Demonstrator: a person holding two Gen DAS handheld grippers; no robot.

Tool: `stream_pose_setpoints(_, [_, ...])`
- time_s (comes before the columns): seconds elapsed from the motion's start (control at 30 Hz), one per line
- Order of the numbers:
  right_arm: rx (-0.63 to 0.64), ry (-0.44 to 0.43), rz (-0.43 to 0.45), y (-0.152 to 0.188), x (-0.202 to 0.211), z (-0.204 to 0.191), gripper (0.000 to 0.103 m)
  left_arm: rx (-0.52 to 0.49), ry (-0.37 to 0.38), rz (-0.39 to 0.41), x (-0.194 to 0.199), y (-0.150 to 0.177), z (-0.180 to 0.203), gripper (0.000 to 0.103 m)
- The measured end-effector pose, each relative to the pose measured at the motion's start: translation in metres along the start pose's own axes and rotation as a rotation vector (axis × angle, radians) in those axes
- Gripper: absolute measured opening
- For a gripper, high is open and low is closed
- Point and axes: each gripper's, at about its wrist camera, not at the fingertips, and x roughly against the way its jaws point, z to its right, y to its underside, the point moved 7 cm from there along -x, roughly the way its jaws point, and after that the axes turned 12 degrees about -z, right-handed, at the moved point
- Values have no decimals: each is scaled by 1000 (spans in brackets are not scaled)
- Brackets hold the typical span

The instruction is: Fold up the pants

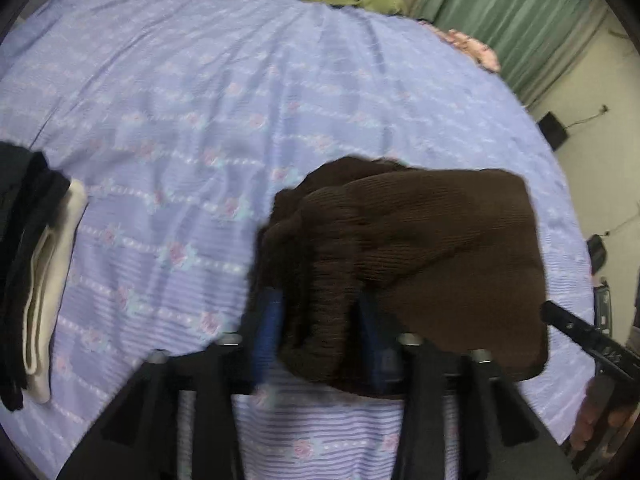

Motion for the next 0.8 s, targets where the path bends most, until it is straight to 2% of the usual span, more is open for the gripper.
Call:
stream_pose_setpoints(0.07, [-7, 5, -7, 0, -3, 3, 82, 12, 16, -30, -9, 3, -6, 52])
stream_pose_setpoints(0.13, [-13, -6, -16, 1, -5, 5, 82, 37, 22, -42, -15, 5, -12, 63])
stream_pose_setpoints(0.17, [-14, -7, -18, 2, -6, 6, 82, 60, 39, -50, -19, 6, -16, 64])
stream_pose_setpoints(0.37, [6, 21, -22, 6, -10, 2, 82, 183, 213, -120, -40, 16, -24, 64])
stream_pose_setpoints(0.5, [9, 19, -31, 7, -14, -1, 82, 228, 281, -144, -45, 22, -23, 54])
stream_pose_setpoints(0.6, [12, 16, -34, 8, -15, -3, 82, 206, 273, -125, -36, 23, -18, 43])
stream_pose_setpoints(0.67, [9, 10, -36, 8, -15, -2, 82, 155, 236, -100, -23, 22, -10, 39])
stream_pose_setpoints(0.8, [-18, -6, -39, 9, -14, 6, 82, -59, 83, 14, 13, 13, 17, 37])
